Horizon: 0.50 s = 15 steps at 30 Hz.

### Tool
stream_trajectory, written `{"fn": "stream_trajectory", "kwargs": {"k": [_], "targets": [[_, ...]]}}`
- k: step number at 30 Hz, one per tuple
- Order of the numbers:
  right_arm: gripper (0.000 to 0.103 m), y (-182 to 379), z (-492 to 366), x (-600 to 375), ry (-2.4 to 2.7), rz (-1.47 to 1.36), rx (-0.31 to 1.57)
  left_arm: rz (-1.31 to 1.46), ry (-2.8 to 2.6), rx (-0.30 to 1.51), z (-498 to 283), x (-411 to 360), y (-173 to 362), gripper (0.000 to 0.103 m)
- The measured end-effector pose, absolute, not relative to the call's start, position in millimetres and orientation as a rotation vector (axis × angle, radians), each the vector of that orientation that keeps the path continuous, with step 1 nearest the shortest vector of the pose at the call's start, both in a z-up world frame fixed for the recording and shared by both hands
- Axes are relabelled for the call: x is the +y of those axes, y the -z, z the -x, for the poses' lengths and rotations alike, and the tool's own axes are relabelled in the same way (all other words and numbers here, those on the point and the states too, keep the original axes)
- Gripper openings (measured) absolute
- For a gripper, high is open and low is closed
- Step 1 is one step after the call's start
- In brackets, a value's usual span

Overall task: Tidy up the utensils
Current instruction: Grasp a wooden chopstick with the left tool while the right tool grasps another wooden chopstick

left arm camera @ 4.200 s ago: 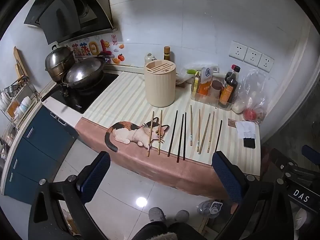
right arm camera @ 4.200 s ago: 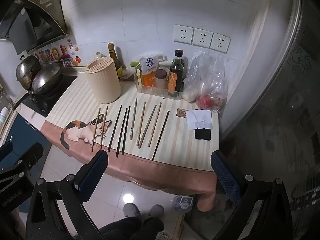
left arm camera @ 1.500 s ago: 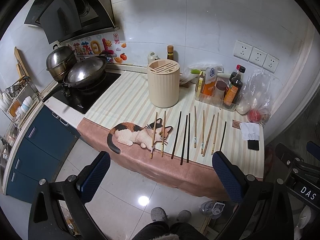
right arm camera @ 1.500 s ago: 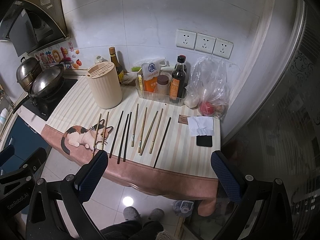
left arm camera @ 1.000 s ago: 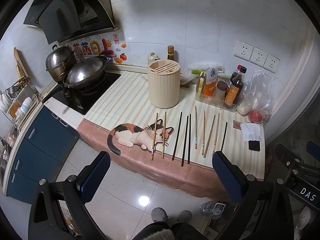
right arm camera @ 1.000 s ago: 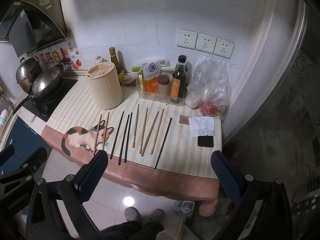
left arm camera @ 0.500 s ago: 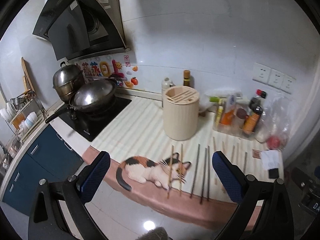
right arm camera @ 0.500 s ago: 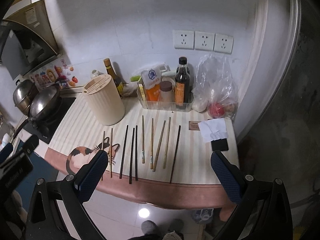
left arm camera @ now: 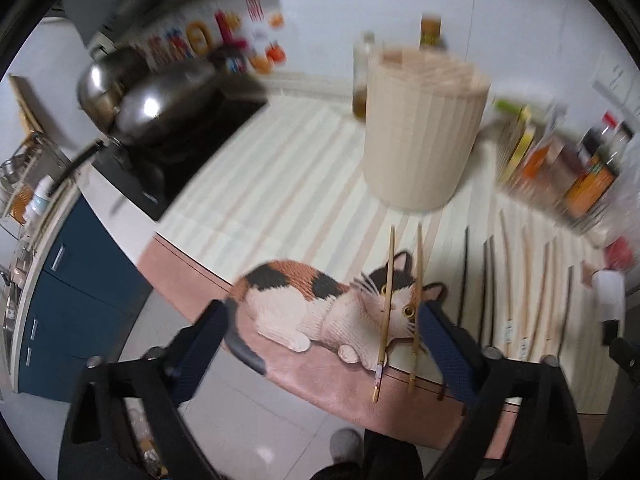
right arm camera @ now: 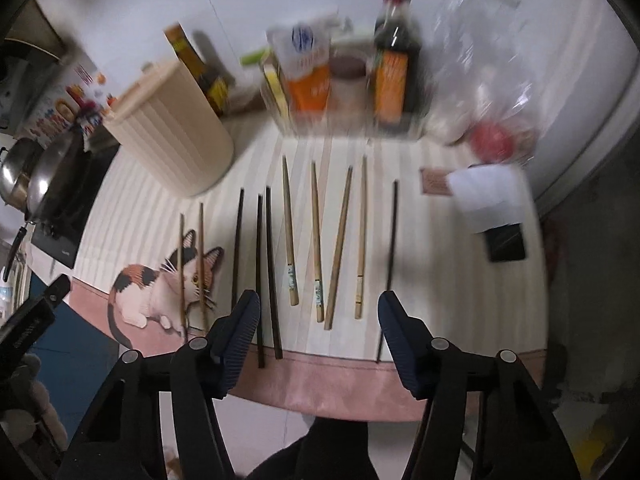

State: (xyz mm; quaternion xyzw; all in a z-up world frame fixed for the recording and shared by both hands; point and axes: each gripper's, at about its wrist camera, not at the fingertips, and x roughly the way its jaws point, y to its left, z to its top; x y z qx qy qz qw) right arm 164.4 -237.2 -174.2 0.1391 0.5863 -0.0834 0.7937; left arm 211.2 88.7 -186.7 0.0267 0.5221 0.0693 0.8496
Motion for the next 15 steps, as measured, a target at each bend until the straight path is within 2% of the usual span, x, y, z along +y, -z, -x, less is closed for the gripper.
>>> {"fn": "stream_trajectory", "kwargs": {"k": [1,3,6,11,13,15], "targets": [[0.058,188,-175,-240,0.168,-0.301,1.288,-0.057,-0.145,1.132,-219,87,199,0.077],[0.055,213,-196,-246,0.147,-0.305,1.339,-0.052,-0.133,1.203,-236,81,224,0.060],[0.051,244,-222,-255,0.134,-0.316,1.404,-0.040,-0.111,1.290,-260,72,258,0.049],[0.046,287,-258,-269,0.121,-0.324,1.494,-0.075,-0.103,1.386,-289,57,304,0.046],[0.044,304,-273,-272,0.110,-0.321,1.526,-0.082,-0.108,1.411,-298,53,317,0.043],[0.043,317,-286,-272,0.103,-0.313,1.549,-0.083,-0.112,1.432,-304,51,326,0.035]]}}
